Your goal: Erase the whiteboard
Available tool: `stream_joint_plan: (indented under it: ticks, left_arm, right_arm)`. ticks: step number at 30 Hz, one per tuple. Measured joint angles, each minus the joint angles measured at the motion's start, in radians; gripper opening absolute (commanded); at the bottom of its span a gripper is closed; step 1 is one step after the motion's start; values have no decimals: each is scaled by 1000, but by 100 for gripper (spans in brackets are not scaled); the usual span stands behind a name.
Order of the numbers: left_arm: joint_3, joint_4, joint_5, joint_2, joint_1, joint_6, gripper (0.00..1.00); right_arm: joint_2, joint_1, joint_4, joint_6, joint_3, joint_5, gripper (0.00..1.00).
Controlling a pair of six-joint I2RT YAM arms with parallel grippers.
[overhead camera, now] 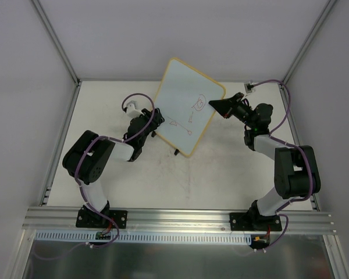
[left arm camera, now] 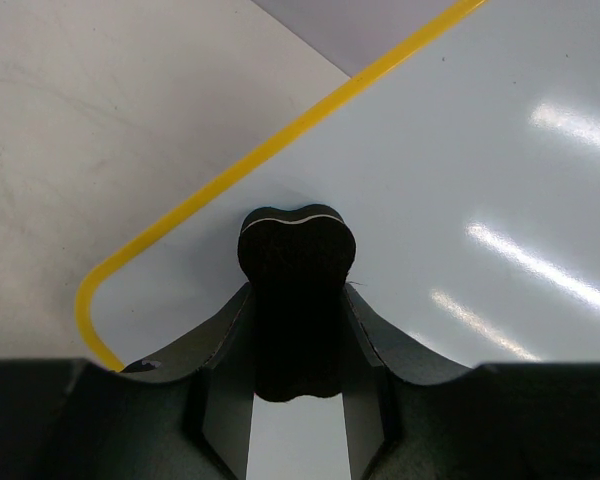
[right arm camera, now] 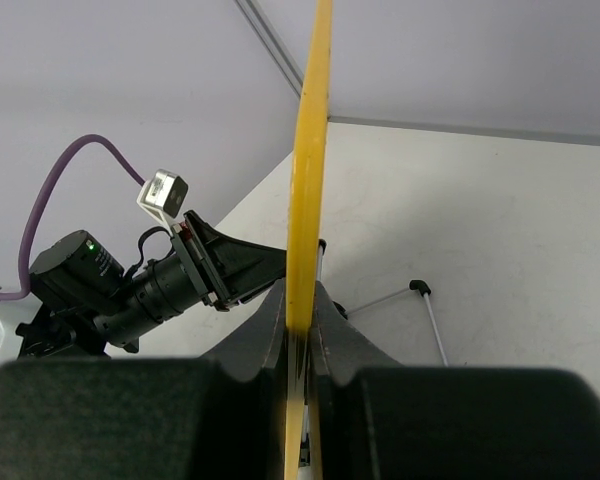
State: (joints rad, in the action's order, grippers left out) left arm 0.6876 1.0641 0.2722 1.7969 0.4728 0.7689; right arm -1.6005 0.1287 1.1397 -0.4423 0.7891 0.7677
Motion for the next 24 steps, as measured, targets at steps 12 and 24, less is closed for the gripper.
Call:
stream_joint_plan:
  ticks: [12,24]
  left_arm:
    - [51,-19,28,-19,107,-44,0]
    - [108,-49,17,-71,287,-50,0]
  right_arm:
    - [0,-4,-4,-2,0,-4,0]
    - [0,0,9,-2,0,21,0]
